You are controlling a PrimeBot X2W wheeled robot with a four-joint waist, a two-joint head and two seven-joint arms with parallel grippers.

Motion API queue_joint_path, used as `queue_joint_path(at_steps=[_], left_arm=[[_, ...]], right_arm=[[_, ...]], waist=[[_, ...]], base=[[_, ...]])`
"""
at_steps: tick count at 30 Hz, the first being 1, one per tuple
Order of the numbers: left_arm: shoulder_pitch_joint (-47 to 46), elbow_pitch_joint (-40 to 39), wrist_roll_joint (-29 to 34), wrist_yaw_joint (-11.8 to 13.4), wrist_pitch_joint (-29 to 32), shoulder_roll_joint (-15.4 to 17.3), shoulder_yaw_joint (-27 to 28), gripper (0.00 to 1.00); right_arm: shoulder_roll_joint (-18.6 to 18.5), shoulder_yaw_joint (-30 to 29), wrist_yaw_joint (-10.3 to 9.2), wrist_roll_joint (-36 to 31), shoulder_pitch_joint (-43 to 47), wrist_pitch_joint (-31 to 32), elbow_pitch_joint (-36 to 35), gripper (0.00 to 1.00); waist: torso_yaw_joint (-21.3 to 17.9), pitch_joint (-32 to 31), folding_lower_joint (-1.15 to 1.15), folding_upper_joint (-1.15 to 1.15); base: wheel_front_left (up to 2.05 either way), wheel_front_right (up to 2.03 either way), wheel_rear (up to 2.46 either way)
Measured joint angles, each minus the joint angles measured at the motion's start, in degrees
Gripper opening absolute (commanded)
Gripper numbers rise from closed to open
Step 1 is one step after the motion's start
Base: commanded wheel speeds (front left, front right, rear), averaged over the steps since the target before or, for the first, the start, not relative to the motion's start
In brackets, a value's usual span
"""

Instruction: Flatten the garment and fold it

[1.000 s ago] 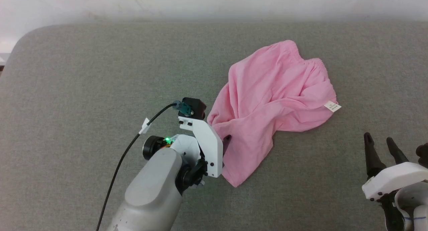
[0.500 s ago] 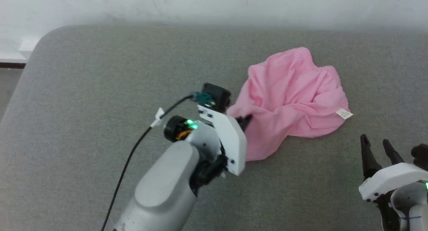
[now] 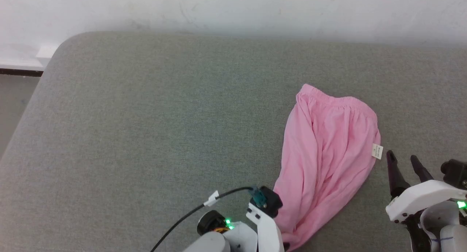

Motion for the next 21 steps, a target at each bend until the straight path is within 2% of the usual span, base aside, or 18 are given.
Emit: queue_joint_path(at_steps=[3,6,9,11,13,16,21], left_arm=[[0.0,-1.7,-2.0,1.0,-0.2,-0.1,2.2,1.0],[0.7,-4.7,-7.3,2.3,-1.5,-0.6,7.4,1.0],[2.1,-8.5,-13.1,4.0,-5.1,-1.8,14.3,1.0],[2.1,-10.7,-13.7,5.7,-9.9,-1.7,19.2,1.0],[2.1,-11.7,-12.4,7.9,-16.8,-1.1,24.4,1.0],[2.3,-11.1,-6.4,10.7,-27.8,1.5,29.3,1.0],[5.3,-7.2,2.1,13.0,-44.4,4.1,32.5,1.0]], right_arm=[[0.0,0.0,0.0,0.1,0.1,0.0,0.4,1.0],[0.0,0.2,0.0,0.4,0.3,0.0,0.6,1.0],[0.0,0.5,0.0,0.4,0.4,0.0,0.6,1.0],[0.0,0.8,0.0,0.3,0.4,0.0,0.3,1.0],[0.0,1.4,0.0,0.3,0.4,0.1,-0.1,1.0],[0.0,2.4,0.0,0.3,0.3,0.9,-1.2,1.0],[0.0,4.9,0.0,0.2,0.2,4.2,-3.1,1.0]], waist=[[0.2,-0.3,0.0,0.0],[0.4,-0.8,0.0,0.0],[0.6,-1.3,0.0,0.0],[0.8,-1.6,0.0,0.0],[1.0,-1.8,0.01,0.0],[1.3,-2.2,0.01,0.0],[1.8,-2.5,0.0,0.0]], base=[[0.0,0.0,0.0],[0.0,0.0,0.0],[0.0,0.0,0.0],[0.0,0.0,0.0],[0.0,0.0,0.0],[0.0,0.0,0.0],[0.0,0.0,0.0]])
